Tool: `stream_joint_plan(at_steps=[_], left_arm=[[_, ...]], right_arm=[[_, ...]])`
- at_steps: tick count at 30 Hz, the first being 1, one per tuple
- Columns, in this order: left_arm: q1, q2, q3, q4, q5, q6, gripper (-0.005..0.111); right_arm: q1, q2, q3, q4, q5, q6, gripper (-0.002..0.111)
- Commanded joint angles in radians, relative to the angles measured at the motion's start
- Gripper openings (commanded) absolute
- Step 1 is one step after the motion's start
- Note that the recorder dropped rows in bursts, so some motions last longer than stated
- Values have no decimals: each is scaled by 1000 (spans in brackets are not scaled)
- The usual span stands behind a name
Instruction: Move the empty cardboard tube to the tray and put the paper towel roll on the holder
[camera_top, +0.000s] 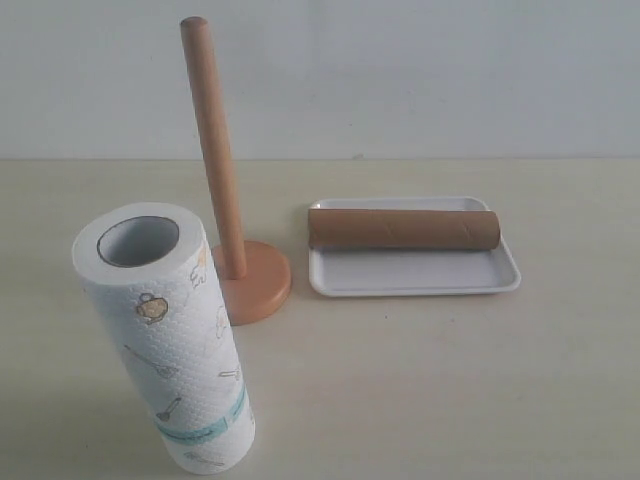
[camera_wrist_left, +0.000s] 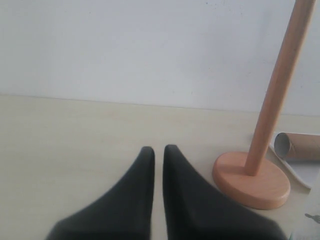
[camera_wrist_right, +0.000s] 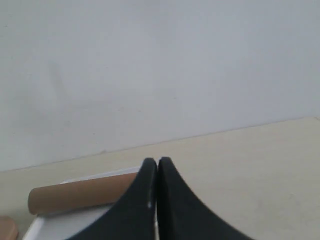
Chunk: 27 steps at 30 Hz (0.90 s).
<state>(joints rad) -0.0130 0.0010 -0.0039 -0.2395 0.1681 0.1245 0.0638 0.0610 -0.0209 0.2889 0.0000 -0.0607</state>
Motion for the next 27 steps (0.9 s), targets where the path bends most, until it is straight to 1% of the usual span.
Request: stream_joint_plan(at_steps=[1, 9, 16, 21, 27], left_arm=[[3, -1, 4, -7, -10, 1, 6], [3, -1, 4, -7, -10, 1, 6], [3, -1, 4, -7, -10, 1, 6], [3, -1, 4, -7, -10, 1, 6], [3, -1, 4, -7, -10, 1, 6]], right_arm=[[-70, -61, 21, -3, 44, 10, 0], [-82, -61, 21, -10, 153, -7, 0], [-82, -61, 21, -10, 284, -84, 0], [-82, -61, 21, -13, 339, -131, 0], [-82, -61, 21, -36, 345, -88, 0]])
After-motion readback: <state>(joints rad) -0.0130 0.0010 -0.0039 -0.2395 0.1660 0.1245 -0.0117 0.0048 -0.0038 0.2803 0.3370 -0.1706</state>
